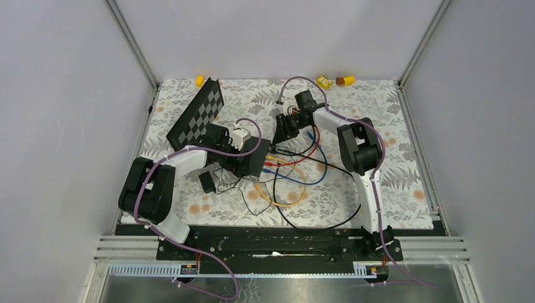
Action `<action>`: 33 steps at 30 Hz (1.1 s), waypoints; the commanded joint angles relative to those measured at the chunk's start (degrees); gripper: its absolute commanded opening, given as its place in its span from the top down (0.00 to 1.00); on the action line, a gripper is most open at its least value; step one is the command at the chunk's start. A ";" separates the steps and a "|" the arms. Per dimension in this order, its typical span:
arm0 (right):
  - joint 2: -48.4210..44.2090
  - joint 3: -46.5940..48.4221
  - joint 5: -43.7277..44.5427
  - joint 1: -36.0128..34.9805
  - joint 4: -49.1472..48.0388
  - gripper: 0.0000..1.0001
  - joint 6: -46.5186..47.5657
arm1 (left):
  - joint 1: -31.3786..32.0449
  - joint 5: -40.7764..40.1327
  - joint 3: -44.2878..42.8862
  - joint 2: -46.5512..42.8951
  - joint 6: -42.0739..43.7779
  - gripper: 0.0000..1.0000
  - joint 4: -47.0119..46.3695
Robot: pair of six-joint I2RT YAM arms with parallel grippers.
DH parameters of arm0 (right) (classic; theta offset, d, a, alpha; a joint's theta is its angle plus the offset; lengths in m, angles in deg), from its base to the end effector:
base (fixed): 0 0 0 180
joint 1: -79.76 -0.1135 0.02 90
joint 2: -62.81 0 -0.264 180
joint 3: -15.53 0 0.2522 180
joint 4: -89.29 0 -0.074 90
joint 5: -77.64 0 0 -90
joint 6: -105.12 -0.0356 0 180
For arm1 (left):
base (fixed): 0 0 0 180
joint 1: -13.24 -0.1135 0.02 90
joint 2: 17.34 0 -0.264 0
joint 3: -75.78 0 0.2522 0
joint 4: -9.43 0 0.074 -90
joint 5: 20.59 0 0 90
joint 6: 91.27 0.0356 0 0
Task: Pull the plug from the switch port
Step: Pull the power from the switch port.
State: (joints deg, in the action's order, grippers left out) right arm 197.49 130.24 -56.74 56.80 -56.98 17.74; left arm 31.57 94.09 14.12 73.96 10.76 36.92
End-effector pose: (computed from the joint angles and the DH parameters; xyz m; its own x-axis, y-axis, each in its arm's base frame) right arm 0.4521 0.2186 0.1349 -0.7111 -0.3368 -0.6172 -0.6933 0.4817 0.5360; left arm 0.2829 -0.1094 0.1634 -0.6754 0.4233 -0.6039 0.6561 0.7188 -0.2299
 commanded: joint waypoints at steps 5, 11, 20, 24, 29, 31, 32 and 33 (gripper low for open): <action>2.91 2.37 -4.78 0.11 0.83 0.60 -0.41 | 0.76 0.87 -0.97 -0.26 2.80 0.02 0.60; 4.04 2.56 -6.54 0.11 1.34 0.61 0.18 | 1.94 -0.03 -0.55 -0.21 3.87 0.01 1.00; 5.75 3.43 -7.77 0.11 1.39 0.66 0.20 | 2.22 -1.04 -0.65 0.16 3.90 0.01 0.61; 6.04 3.89 -7.80 0.13 1.39 0.69 -0.06 | 2.44 -2.02 -1.09 0.45 3.87 0.01 0.08; 6.28 3.94 -8.68 0.20 1.47 0.76 0.30 | 2.53 -2.81 -1.32 0.80 3.59 0.01 -0.47; 6.31 3.84 -9.69 0.40 1.48 0.79 0.75 | 2.54 -3.58 -1.32 0.66 3.17 0.01 -0.91; 6.23 3.74 -10.32 0.57 1.48 0.80 1.23 | 2.58 -3.93 -1.28 0.49 2.81 0.01 -1.10; 6.15 3.61 -10.83 0.74 1.49 0.81 1.71 | 2.59 -4.39 -1.15 0.29 2.56 0.01 -1.40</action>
State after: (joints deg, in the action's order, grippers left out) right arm 201.86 132.97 -66.29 57.06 -57.00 17.43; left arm 33.95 91.80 14.12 74.25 13.76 37.93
